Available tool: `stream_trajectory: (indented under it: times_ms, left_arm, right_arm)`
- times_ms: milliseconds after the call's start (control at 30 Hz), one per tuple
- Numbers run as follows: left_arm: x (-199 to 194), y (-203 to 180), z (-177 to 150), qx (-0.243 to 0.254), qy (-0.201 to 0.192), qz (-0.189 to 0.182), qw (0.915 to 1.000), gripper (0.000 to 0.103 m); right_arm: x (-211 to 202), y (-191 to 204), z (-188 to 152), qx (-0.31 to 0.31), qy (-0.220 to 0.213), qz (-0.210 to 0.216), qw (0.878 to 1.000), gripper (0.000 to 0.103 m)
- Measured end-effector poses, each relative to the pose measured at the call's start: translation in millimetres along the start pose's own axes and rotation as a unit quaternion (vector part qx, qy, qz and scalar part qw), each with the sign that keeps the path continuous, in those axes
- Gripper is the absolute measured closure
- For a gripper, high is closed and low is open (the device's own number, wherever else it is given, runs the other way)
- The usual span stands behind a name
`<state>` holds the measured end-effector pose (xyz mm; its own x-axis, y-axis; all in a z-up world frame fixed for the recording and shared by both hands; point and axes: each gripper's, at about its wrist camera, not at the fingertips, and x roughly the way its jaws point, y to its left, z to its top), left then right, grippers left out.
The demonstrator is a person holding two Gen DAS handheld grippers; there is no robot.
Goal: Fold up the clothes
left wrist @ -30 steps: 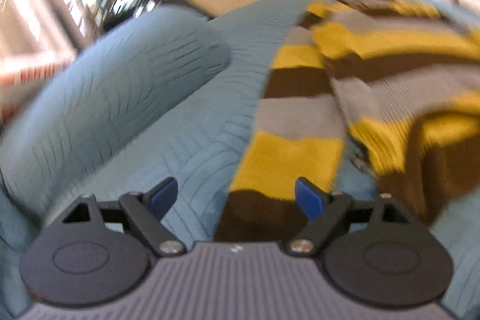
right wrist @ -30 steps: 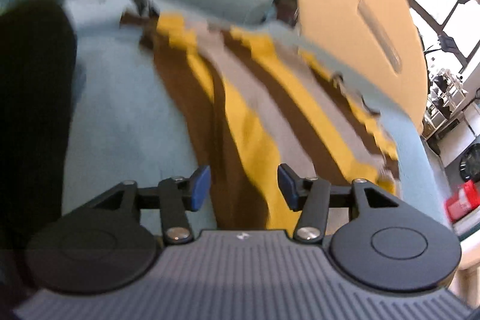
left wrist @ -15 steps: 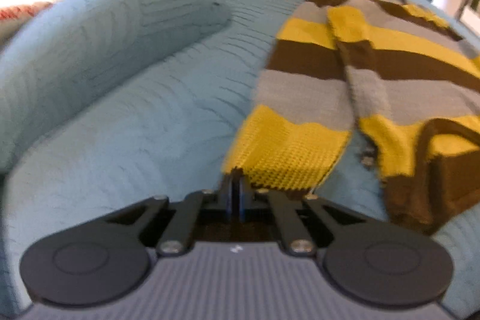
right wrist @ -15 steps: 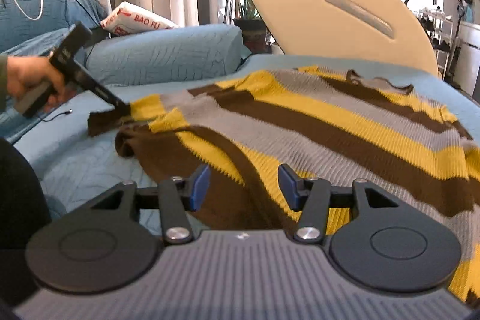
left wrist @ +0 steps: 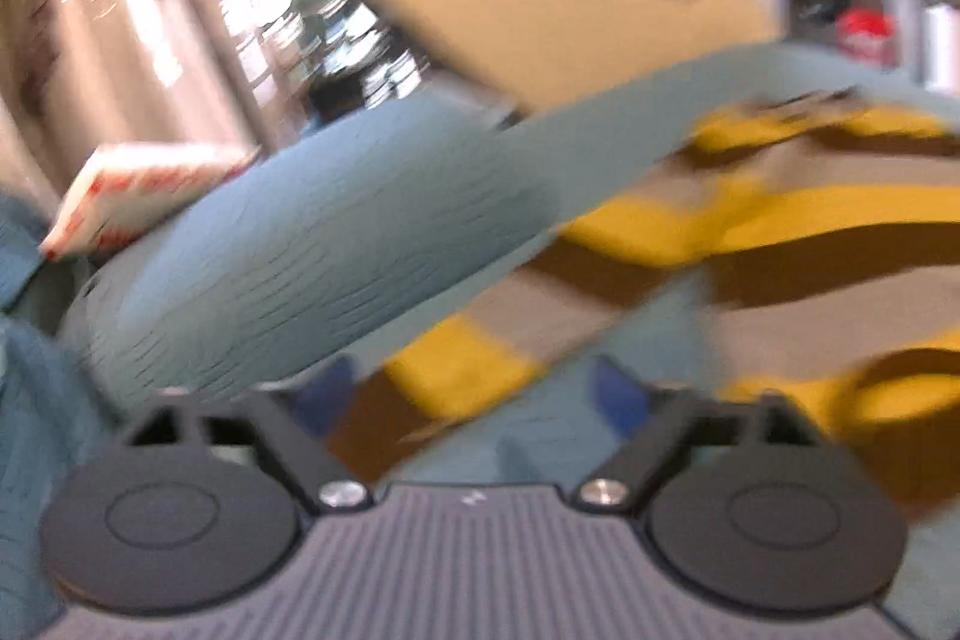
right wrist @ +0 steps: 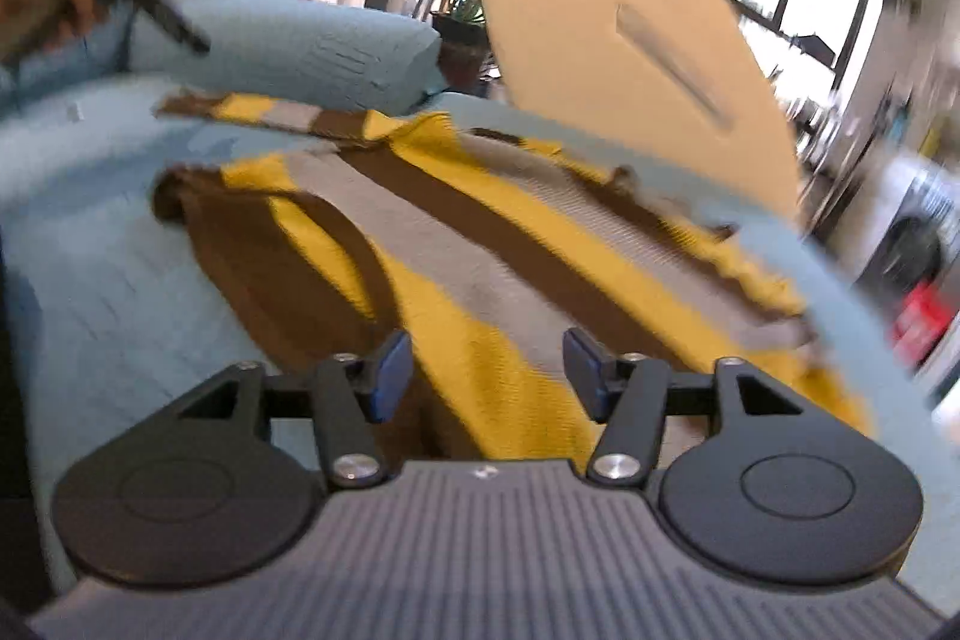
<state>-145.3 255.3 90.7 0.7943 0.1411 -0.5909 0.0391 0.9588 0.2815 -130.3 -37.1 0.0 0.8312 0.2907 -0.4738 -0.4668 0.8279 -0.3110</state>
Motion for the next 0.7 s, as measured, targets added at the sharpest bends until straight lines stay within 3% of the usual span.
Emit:
stream_trajectory:
  times_ms: [67, 100, 200, 267, 333, 433, 533, 567, 600, 700]
  left_arm:
    - [-4.8, -45.9, -0.6, 0.055, 0.002, -0.044, 0.9975, 0.007]
    - [-3.7, -57.2, -2.7, 0.074, 0.002, -0.046, 0.9962, 0.007]
    - [6.4, -95.5, -13.8, 0.159, 0.018, -0.03, 0.9866, 0.016]
    - [15.6, -112.8, -22.4, 0.214, 0.023, 0.006, 0.9766, 0.019]
    - [20.0, -116.8, -29.7, 0.227, 0.039, -0.013, 0.9731, 0.019]
    - [27.7, -115.4, -37.9, 0.231, 0.066, -0.027, 0.9703, 0.029]
    - [37.3, -100.8, -42.9, 0.191, 0.085, -0.041, 0.9771, 0.043]
    - [39.0, -95.4, -42.2, 0.175, 0.089, -0.039, 0.9797, 0.071]
    - [42.6, -88.7, -41.3, 0.156, 0.097, -0.032, 0.9824, 0.091]
    - [48.9, -76.9, -40.3, 0.115, 0.1, -0.038, 0.9876, 0.093]
  right_arm:
    - [0.5, 6.5, -3.1, -0.012, 0.006, -0.011, 1.0, 0.043]
    - [0.7, 8.8, -3.1, -0.019, 0.007, -0.017, 1.0, 0.043]
    - [0.0, 18.7, -3.6, -0.038, 0.007, -0.042, 0.998, 0.043]
    - [-1.5, 23.8, -4.0, -0.042, 0.006, -0.053, 0.998, 0.043]
    - [-3.7, 25.7, -5.3, -0.038, 0.009, -0.055, 0.998, 0.043]
    - [-4.4, 28.2, -8.0, -0.027, 0.019, -0.058, 0.998, 0.043]
    - [-3.5, 28.0, -8.7, -0.011, 0.032, -0.065, 0.997, 0.043]
    - [-5.4, 27.9, -9.0, -0.006, 0.032, -0.066, 0.997, 0.043]
    - [-7.4, 27.8, -9.3, -0.002, 0.031, -0.069, 0.997, 0.043]
    - [-19.2, 24.7, -12.3, 0.005, 0.033, -0.082, 0.996, 0.043]
